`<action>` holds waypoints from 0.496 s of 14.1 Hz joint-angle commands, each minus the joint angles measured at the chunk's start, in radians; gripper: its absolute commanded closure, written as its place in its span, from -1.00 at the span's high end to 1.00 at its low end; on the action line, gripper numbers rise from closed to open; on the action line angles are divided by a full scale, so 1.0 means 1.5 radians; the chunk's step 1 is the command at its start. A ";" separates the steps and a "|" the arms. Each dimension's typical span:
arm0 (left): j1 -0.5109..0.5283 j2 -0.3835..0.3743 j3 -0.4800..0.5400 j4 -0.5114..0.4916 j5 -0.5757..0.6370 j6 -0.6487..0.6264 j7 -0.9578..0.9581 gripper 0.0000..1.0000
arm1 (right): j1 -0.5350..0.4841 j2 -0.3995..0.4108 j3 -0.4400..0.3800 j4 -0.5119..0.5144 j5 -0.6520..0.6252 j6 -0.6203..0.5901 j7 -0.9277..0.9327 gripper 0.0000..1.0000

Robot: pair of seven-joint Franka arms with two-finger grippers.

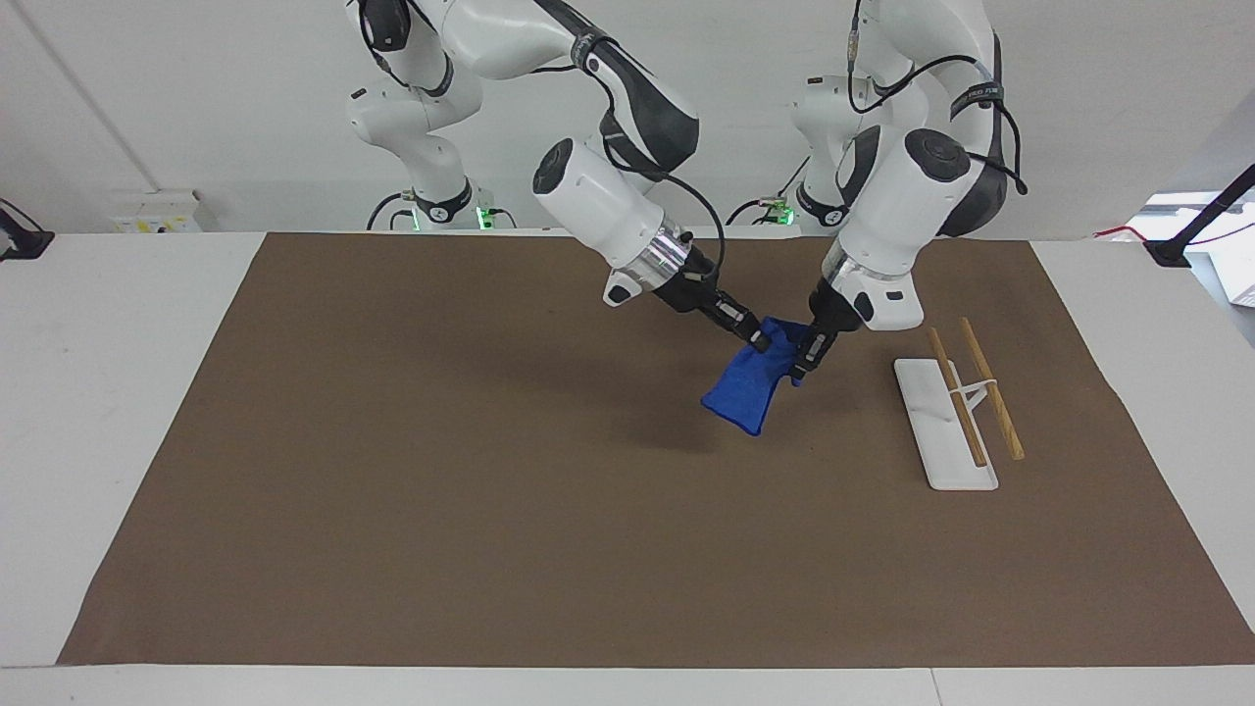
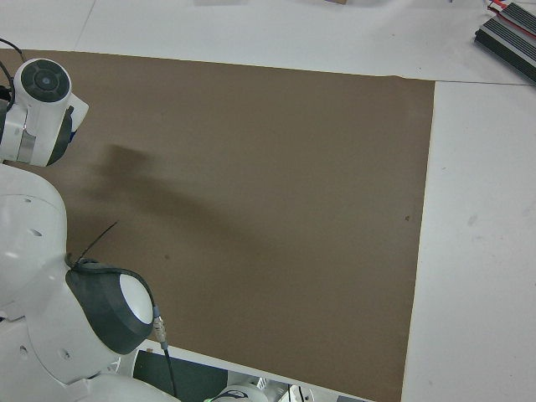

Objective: Right arm passes towel to left arm to hang
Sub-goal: 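Grasp the towel with the left gripper beside the right gripper, then open the right gripper while the left gripper carries the towel to the rack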

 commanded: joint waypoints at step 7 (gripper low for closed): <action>0.005 0.029 0.013 0.123 -0.003 -0.069 -0.003 -1.00 | 0.001 0.009 -0.002 0.013 0.000 0.002 -0.023 1.00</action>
